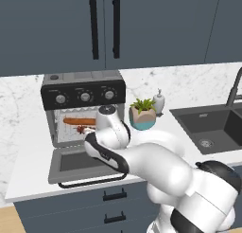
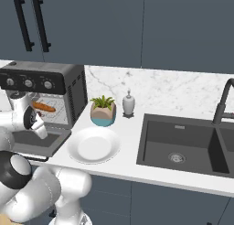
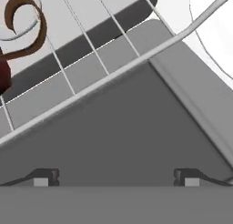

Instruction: Pick up the kebab skewer and baguette bread, and place them inside the toaster oven. Close the toaster oven door and start by setting the timer.

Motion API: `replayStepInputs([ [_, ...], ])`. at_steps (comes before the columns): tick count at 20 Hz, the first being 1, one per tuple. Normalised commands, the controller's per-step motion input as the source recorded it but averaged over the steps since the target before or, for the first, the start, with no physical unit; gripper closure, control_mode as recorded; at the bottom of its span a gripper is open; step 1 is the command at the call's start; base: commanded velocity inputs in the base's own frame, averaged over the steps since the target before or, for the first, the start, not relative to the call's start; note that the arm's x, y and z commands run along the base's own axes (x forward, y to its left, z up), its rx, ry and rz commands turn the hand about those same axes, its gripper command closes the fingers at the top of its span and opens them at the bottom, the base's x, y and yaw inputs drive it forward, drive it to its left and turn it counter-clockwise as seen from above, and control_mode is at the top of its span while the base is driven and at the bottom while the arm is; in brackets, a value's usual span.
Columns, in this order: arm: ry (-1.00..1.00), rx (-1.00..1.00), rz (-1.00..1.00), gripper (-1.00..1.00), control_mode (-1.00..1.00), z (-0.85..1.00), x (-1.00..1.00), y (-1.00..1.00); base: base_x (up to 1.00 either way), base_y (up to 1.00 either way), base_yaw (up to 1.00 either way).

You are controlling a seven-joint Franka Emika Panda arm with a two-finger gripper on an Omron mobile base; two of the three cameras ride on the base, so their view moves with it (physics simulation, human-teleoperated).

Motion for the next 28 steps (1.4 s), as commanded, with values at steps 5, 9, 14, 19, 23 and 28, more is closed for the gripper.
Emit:
replayStepInputs([
  [5,-0.02,0.00,-0.01,-1.00,-1.00,0.00,0.93,0.10,0.00,0.00,0.00],
  [9,-0.04,0.00,-0.08,-1.00,-1.00,0.00,0.52,0.13,0.00,0.00,0.00],
  [14,-0.09,0.00,-0.08,-1.00,-1.00,-0.01,0.00,0.24,0.00,0.00,0.00],
  [19,-0.08,0.00,-0.04,-1.00,-1.00,0.00,-0.18,0.11,0.00,0.00,0.00],
  [23,-0.01,0.01,0.00,-1.00,-1.00,0.09,-0.86,0.00,0.00,0.00,0.00],
  [28,0.00,0.06,0.08,-1.00,-1.00,0.32,-1.00,0.00,0.00,0.00,0.00],
])
